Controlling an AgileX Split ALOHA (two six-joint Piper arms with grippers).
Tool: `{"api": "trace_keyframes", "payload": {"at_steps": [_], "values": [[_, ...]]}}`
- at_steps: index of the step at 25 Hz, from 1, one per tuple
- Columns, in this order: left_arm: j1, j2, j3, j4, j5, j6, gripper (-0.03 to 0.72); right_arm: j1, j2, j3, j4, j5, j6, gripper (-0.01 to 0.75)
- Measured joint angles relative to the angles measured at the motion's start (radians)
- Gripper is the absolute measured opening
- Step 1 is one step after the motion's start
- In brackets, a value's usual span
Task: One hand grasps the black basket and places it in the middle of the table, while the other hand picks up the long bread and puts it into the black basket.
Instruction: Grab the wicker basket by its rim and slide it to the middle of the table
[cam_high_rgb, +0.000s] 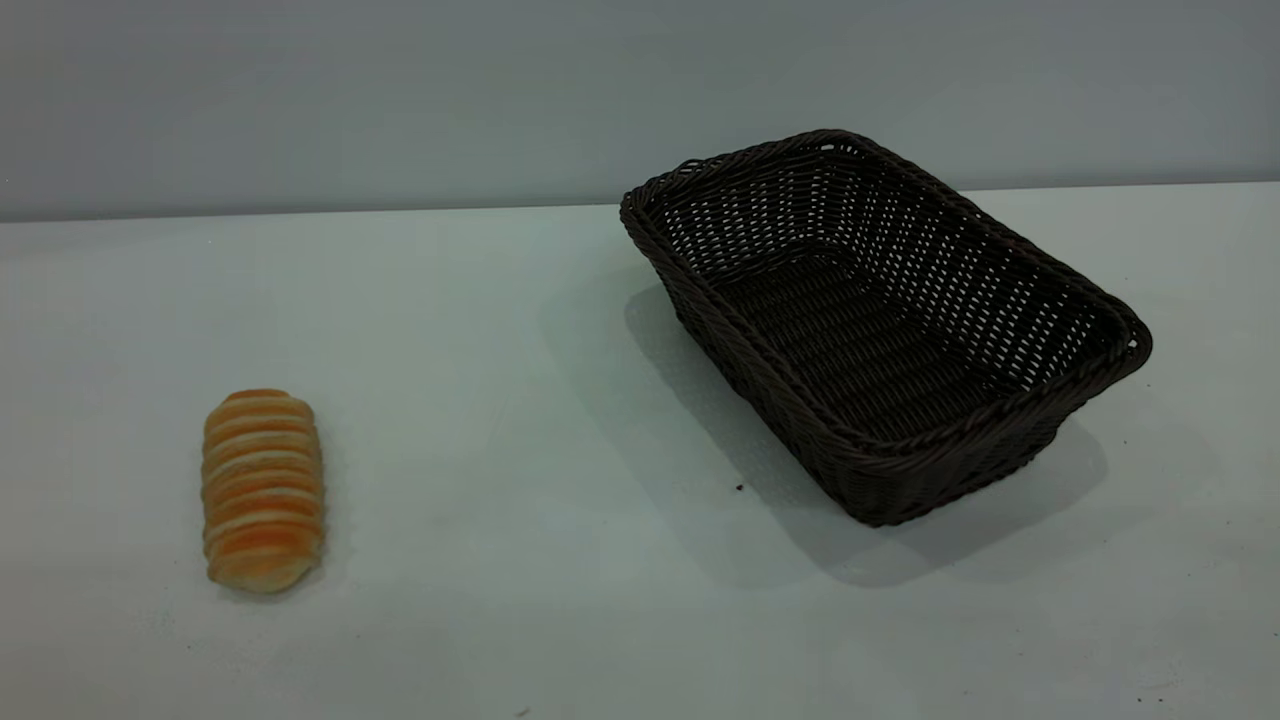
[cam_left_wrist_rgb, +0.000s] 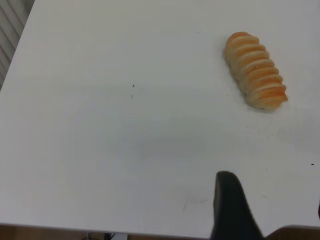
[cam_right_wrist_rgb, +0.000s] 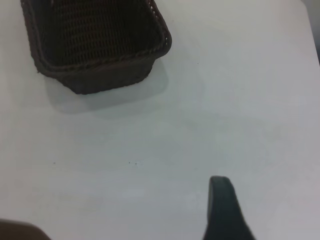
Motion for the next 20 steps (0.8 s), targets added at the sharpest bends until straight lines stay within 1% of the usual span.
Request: {"api": "trace_keyframes", "payload": {"at_steps": [20], "values": [[0.000,0.000,-0.001,0.000,-0.009,0.023,0.447,0.000,0.000,0.000,0.000,0.000,0.000,0.474]]}}
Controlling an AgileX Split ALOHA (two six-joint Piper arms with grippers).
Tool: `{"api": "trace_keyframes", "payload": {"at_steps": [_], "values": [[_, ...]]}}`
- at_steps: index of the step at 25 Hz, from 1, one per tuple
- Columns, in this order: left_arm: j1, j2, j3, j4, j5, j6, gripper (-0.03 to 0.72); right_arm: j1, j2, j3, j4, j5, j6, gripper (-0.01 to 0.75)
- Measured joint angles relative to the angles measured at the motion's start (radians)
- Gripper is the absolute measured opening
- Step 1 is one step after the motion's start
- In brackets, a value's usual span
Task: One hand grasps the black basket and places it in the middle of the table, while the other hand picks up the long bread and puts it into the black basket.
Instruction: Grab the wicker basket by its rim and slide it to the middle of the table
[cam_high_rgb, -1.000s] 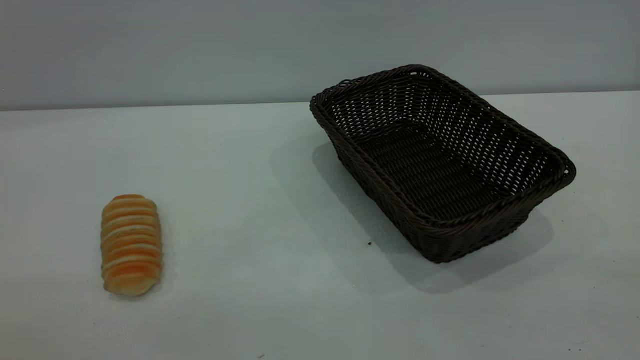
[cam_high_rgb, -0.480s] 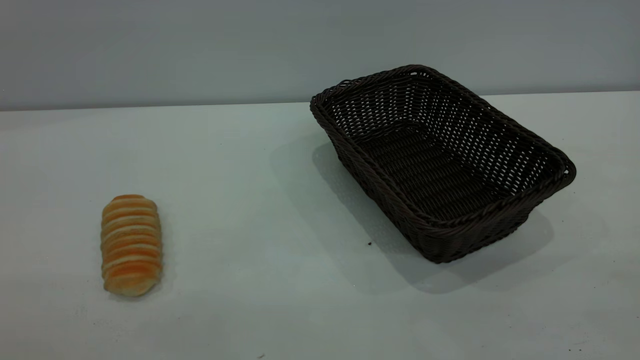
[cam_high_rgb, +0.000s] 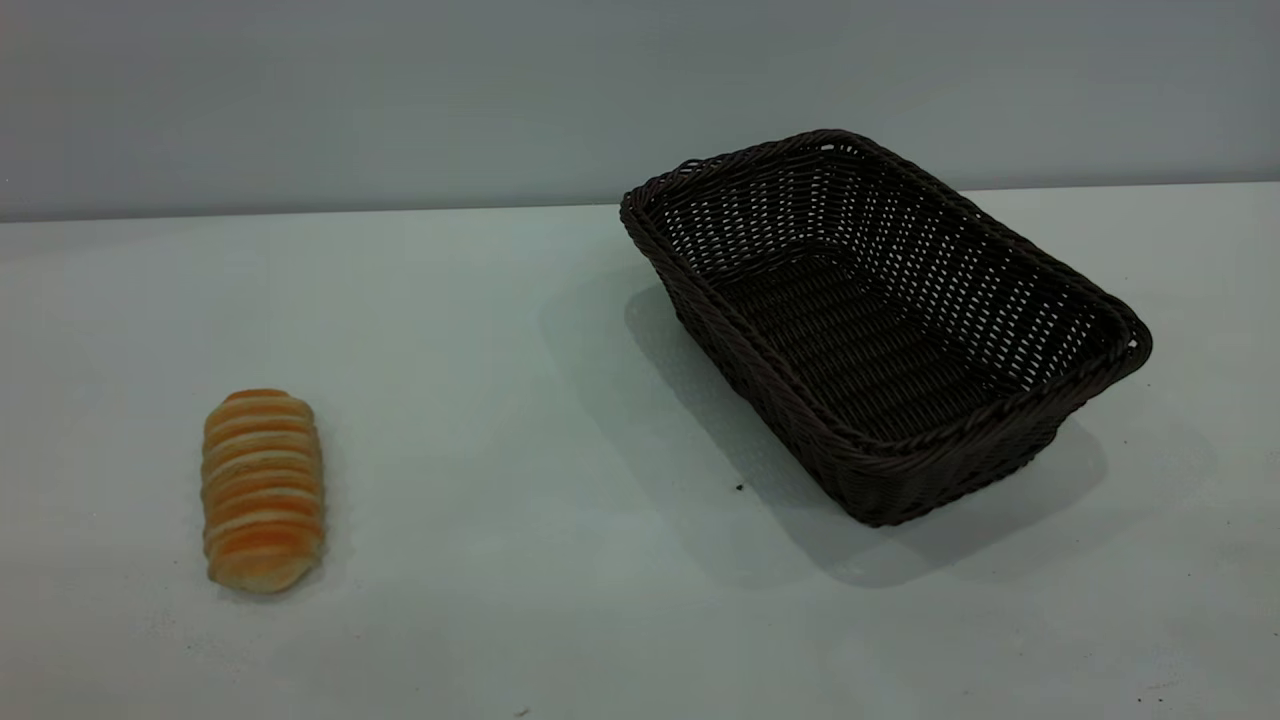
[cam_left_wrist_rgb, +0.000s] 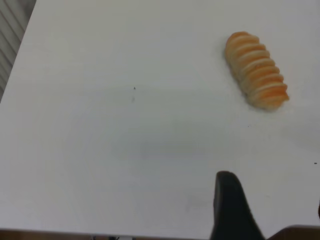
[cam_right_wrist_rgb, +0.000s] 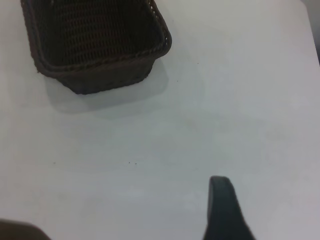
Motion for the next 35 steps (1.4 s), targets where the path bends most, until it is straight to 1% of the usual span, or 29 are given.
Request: {"api": "trace_keyframes", "payload": {"at_steps": [2,4,7,13,20,23,29,32,35], "values": [[0.000,0.000,-0.007,0.000,-0.022,0.001,0.447,0.000,0.000,0.000,0.000,0.000,0.000,0.474],[0.000,0.000,-0.011,0.000,-0.072,0.001,0.447,0.000,0.004,0.000,0.000,0.000,0.000,0.474],[0.000,0.000,-0.015,0.000,-0.120,0.001,0.447,0.000,0.058,-0.001,0.016,-0.001,0.000,0.474],[0.000,0.115,-0.017,0.000,-0.145,-0.004,0.447,0.000,0.274,-0.015,0.107,-0.020,-0.001,0.474],[0.000,0.352,-0.017,-0.003,-0.186,-0.005,0.447,0.000,0.588,-0.075,0.366,-0.050,-0.091,0.474],[0.000,0.419,-0.017,-0.004,-0.214,-0.011,0.447,0.000,0.722,-0.075,0.420,-0.092,-0.113,0.474],[0.000,0.453,-0.017,-0.004,-0.256,-0.029,0.447,0.000,0.997,-0.076,0.466,-0.231,-0.115,0.474],[0.000,0.453,-0.017,-0.004,-0.260,-0.030,0.447,0.000,1.117,-0.076,0.538,-0.300,-0.130,0.474],[0.000,0.453,-0.017,-0.004,-0.260,-0.036,0.447,0.000,1.204,-0.076,0.647,-0.337,-0.180,0.474]]}}
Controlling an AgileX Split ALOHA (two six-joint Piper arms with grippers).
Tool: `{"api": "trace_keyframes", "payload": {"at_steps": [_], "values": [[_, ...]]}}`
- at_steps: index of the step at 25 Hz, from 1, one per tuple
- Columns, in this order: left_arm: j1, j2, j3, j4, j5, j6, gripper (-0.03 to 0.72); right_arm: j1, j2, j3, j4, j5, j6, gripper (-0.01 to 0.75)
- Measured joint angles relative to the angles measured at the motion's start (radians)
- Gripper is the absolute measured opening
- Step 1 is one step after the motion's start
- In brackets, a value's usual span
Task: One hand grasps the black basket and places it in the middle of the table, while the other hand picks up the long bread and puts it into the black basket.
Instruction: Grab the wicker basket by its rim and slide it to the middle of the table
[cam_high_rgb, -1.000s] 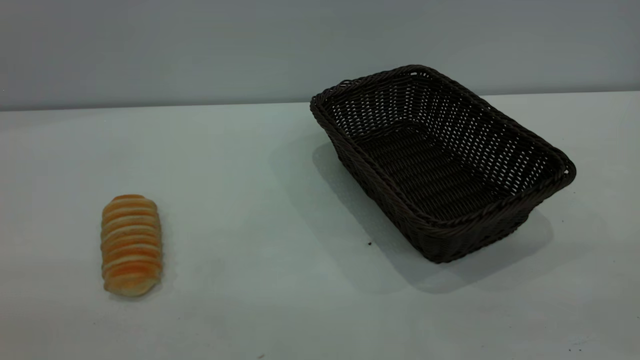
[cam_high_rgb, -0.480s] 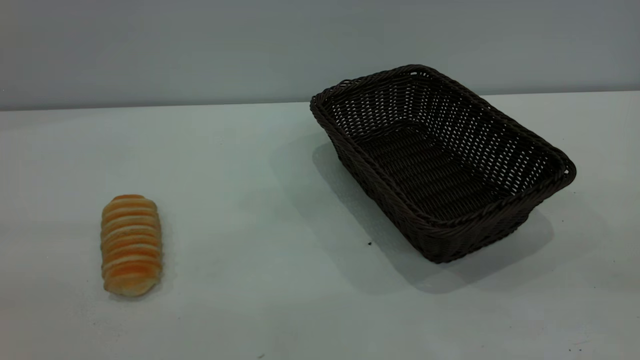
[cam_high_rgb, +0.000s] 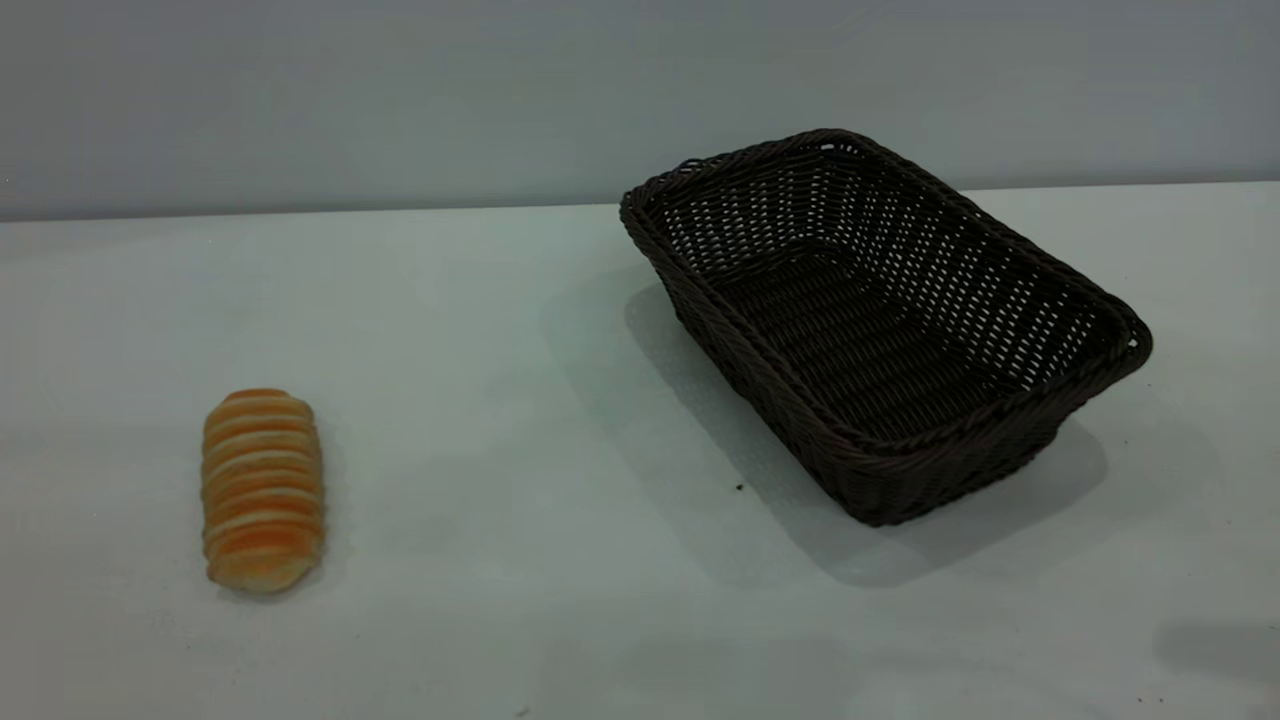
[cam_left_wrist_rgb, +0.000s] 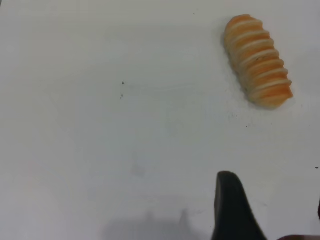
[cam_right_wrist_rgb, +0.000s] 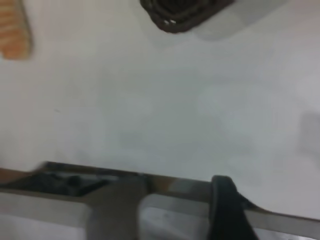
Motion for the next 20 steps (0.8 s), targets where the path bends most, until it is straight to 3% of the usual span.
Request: {"api": "trace_keyframes", "payload": {"at_steps": [7,12,16,20], "values": [[0.000,0.000,0.000,0.000,0.000,-0.015,0.447,0.000,0.170,-0.009,0.248,-0.029,-0.191,0.443],[0.000,0.000,0.000,0.000,0.000,-0.016,0.447,0.003,0.278,-0.077,0.267,-0.029,-0.221,0.432],[0.000,0.000,0.000,0.000,0.000,-0.016,0.447,0.063,0.338,-0.190,0.171,-0.028,-0.125,0.432],[0.000,0.000,0.000,0.000,0.000,-0.016,0.447,0.143,0.416,-0.317,-0.054,-0.024,0.130,0.432]]}}
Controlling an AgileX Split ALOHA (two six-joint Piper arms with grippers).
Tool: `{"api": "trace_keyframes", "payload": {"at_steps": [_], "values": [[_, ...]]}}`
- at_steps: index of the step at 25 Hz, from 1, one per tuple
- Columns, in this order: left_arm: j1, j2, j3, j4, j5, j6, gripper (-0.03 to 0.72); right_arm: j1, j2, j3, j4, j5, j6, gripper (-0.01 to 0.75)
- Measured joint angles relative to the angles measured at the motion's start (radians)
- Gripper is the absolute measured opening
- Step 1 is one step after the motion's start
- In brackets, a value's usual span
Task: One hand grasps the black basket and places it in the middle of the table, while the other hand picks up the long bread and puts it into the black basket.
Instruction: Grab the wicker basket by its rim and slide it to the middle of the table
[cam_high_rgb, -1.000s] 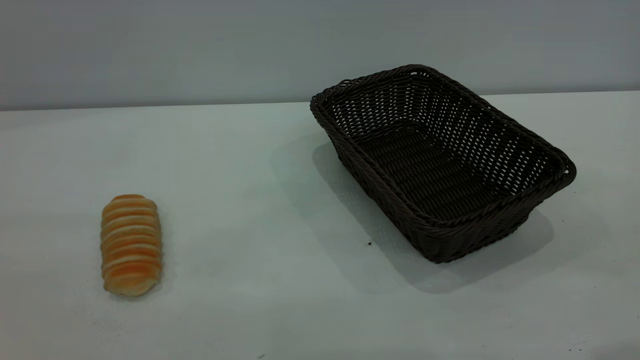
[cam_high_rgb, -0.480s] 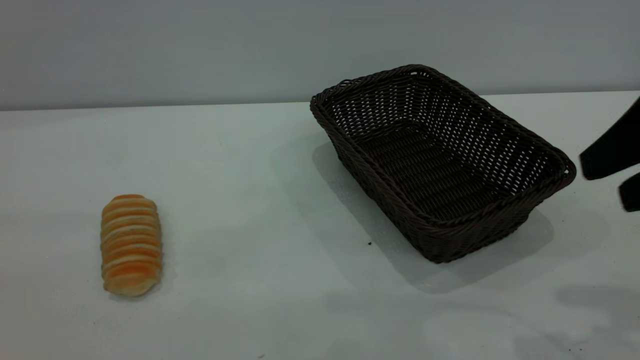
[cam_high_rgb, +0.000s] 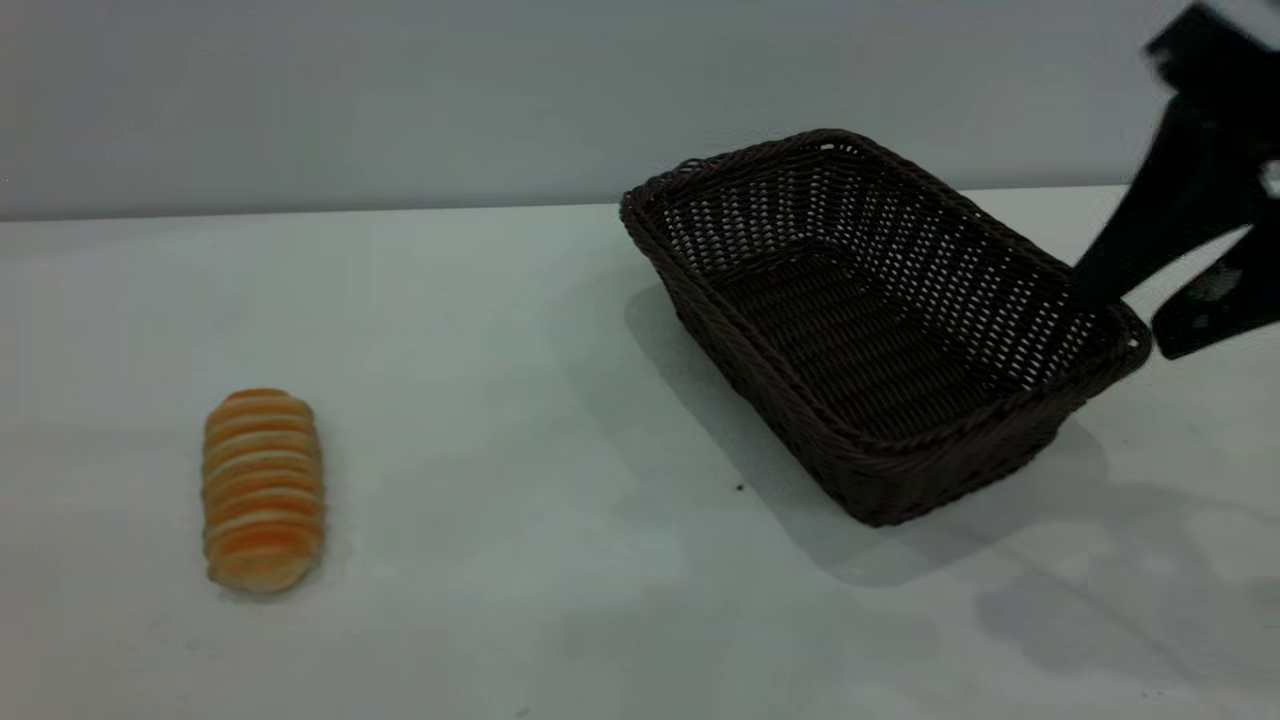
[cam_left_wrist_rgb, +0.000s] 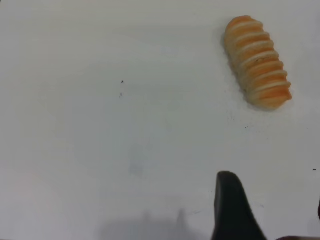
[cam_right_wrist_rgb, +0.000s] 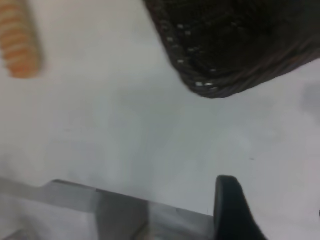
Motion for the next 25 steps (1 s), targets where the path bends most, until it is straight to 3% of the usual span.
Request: {"api": "trace_keyframes", "payload": {"at_steps": [5,25], "values": [[0.000,0.000,0.000,0.000,0.000,0.000,0.447,0.025,0.111,-0.078,-0.129,-0.033,0.250,0.432],[0.000,0.000,0.000,0.000,0.008,0.000,0.447,0.025,0.371,-0.090,0.046,-0.347,0.402,0.431]]}}
